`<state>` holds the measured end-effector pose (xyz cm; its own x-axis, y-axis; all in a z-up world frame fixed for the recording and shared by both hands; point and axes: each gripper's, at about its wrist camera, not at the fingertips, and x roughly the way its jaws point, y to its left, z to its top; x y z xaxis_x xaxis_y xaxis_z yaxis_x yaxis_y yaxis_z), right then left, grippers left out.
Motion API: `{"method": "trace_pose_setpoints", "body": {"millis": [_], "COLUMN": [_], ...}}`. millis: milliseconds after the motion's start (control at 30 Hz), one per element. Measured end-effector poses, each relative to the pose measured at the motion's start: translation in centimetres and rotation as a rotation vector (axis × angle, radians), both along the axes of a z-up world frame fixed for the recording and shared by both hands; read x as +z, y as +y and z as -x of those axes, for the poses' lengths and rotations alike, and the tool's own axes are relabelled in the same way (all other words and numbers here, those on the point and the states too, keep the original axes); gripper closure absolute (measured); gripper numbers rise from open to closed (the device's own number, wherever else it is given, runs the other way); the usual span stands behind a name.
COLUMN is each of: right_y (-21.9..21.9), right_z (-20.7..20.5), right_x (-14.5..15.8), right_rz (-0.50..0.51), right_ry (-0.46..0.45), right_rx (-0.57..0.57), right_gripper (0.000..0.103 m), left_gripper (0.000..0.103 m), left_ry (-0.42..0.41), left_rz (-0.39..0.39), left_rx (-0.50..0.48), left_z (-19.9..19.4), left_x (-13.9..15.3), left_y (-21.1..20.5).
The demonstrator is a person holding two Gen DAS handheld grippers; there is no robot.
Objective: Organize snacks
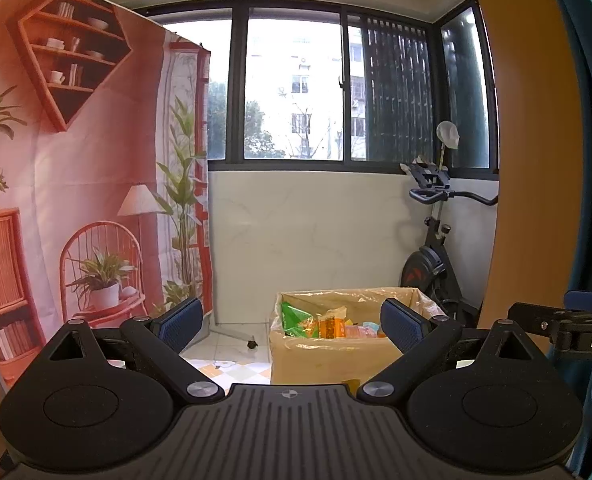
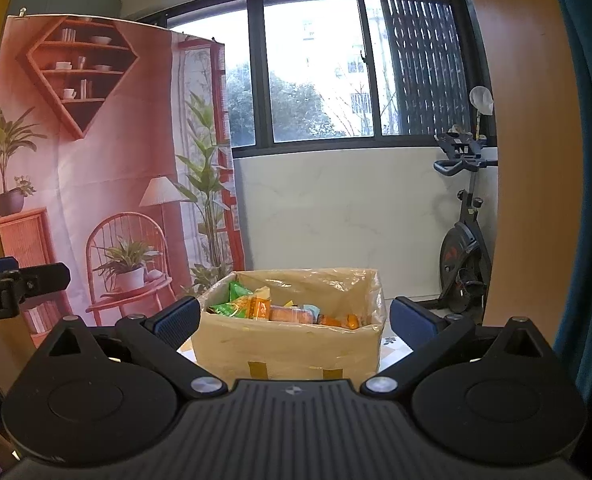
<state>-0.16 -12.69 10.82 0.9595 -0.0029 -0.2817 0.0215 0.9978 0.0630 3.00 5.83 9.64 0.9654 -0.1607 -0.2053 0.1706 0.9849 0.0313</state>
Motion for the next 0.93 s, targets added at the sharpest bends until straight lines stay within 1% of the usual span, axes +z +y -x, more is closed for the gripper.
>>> {"method": "trace_pose_setpoints", "body": {"millis": [567,933], "right_y": [-0.19,-0.37], "right_z": [0.05,0.13], "right_x": [0.11,0.06], "right_rz": [0.001,0.001], "right_ry": [0.002,0.002], "right_rx": [0.0,-0.004], "right_gripper": [0.0,0.0], "left_gripper": [0.006,0.006], "left_ry": [0.019,0.015], "left_rz": [0.009,0.019], "left_rx": [0.022,0.037], "left_z": [-0.04,0.11], "left_x": [0.15,0.39], "left_y": [0.06,0.4]}}
